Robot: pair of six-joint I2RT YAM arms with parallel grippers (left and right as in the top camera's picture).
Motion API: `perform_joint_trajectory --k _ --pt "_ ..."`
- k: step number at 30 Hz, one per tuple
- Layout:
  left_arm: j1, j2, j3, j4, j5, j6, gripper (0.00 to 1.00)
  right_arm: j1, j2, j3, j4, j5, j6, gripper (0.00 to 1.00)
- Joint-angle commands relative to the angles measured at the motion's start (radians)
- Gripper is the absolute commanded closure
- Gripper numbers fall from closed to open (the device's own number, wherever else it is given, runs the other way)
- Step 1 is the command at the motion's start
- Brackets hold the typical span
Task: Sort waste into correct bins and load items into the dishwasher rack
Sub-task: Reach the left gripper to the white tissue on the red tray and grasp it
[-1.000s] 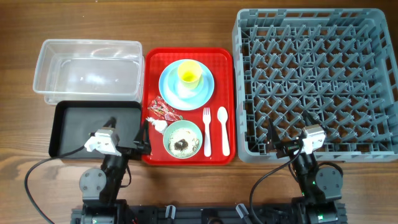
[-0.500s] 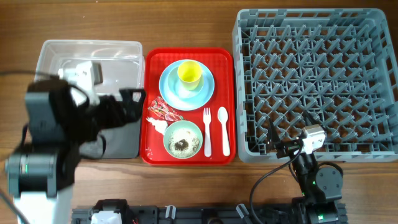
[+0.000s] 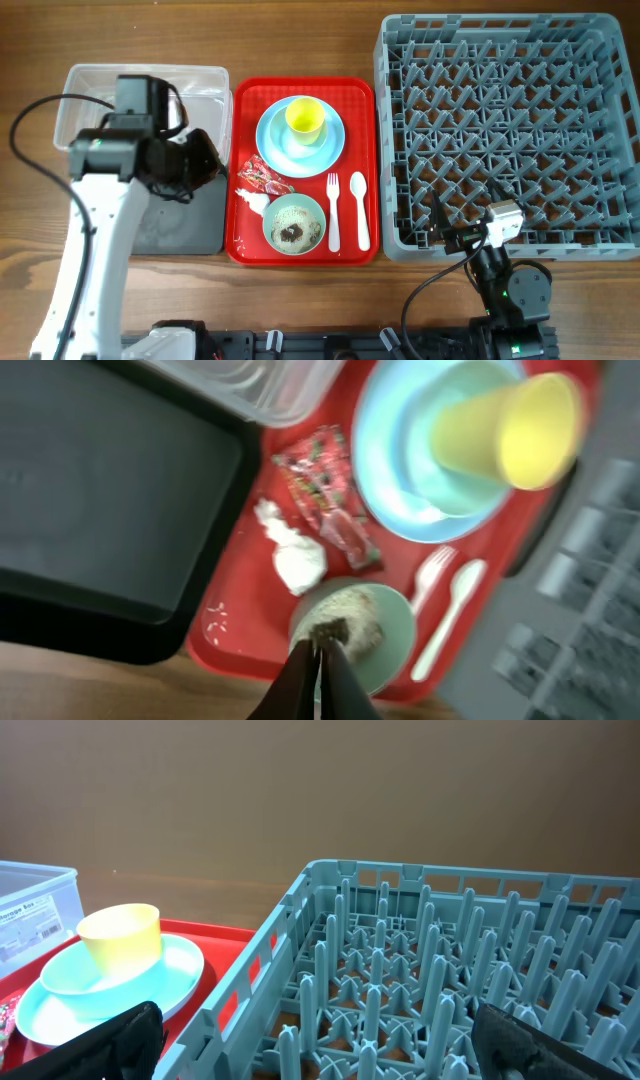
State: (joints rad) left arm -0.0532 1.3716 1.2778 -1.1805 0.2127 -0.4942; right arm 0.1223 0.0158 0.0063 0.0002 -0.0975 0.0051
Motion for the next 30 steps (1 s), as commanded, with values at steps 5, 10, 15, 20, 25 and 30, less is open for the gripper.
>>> perform_joint_trajectory --k 5,10,15,20,25,30 --pt "-0.110 0.179 -0.084 0.101 -0.092 -0.091 0.61 -0.005 -0.006 -0.001 0.006 -0.012 -0.005 0.00" --pt "-0.138 0.296 -0.084 0.126 -0.091 -0.098 0.55 -0.005 -0.006 -0.001 0.006 -0.012 -0.005 0.00" --pt "-0.149 0.327 -0.085 0.126 -0.091 -0.098 0.51 -0.005 -0.006 -0.001 0.006 -0.012 -0.005 0.00" --pt "-0.211 0.327 -0.111 0.145 -0.093 -0.144 0.51 -0.005 -0.006 -0.001 0.006 -0.012 -0.005 0.00" --pt "-0.302 0.327 -0.185 0.246 -0.192 -0.265 0.48 -0.005 -0.006 -0.001 0.006 -0.012 -0.005 0.00" --pt "-0.331 0.327 -0.193 0.249 -0.307 -0.330 0.41 -0.005 -0.006 -0.001 0.006 -0.012 -0.005 0.00"
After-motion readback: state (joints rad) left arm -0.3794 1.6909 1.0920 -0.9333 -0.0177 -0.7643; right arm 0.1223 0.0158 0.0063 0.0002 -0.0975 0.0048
